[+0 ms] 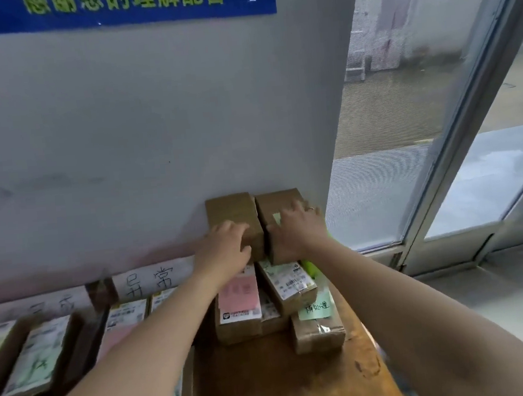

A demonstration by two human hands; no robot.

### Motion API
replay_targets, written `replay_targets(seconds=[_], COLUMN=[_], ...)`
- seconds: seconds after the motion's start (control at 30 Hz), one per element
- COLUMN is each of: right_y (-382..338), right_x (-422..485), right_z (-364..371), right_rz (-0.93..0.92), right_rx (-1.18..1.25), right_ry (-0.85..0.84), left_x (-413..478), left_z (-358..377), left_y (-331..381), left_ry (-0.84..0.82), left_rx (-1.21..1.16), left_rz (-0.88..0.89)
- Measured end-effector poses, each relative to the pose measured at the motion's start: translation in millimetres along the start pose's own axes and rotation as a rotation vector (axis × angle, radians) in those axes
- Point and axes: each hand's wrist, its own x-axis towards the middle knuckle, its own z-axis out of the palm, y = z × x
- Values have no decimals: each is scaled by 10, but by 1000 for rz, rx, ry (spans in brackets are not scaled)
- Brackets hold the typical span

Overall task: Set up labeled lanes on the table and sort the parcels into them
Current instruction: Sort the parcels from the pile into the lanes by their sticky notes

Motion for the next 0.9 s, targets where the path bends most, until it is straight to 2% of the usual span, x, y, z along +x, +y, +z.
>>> replay_targets(seconds=[0.13, 0.33, 0.47, 0.67, 0.9], right_y=[63, 69, 83, 70, 163], right_x=[96, 116, 125, 131, 26], right_z=[23, 106, 180, 236, 129], right_rz=[140, 181, 234, 254, 279], right_rx=[193, 294, 360, 424, 436], right_ry=[-171, -251, -244, -175, -8], left_x=[184, 446, 613, 688, 516], left_z=[69, 155, 244, 342, 177], left_y=[69, 208, 282, 233, 57], left_ry=[-64, -125, -139, -76, 158], left_rx=[-65, -137, -113, -129, -362], left_rz=[-135, -380, -506, -593, -488])
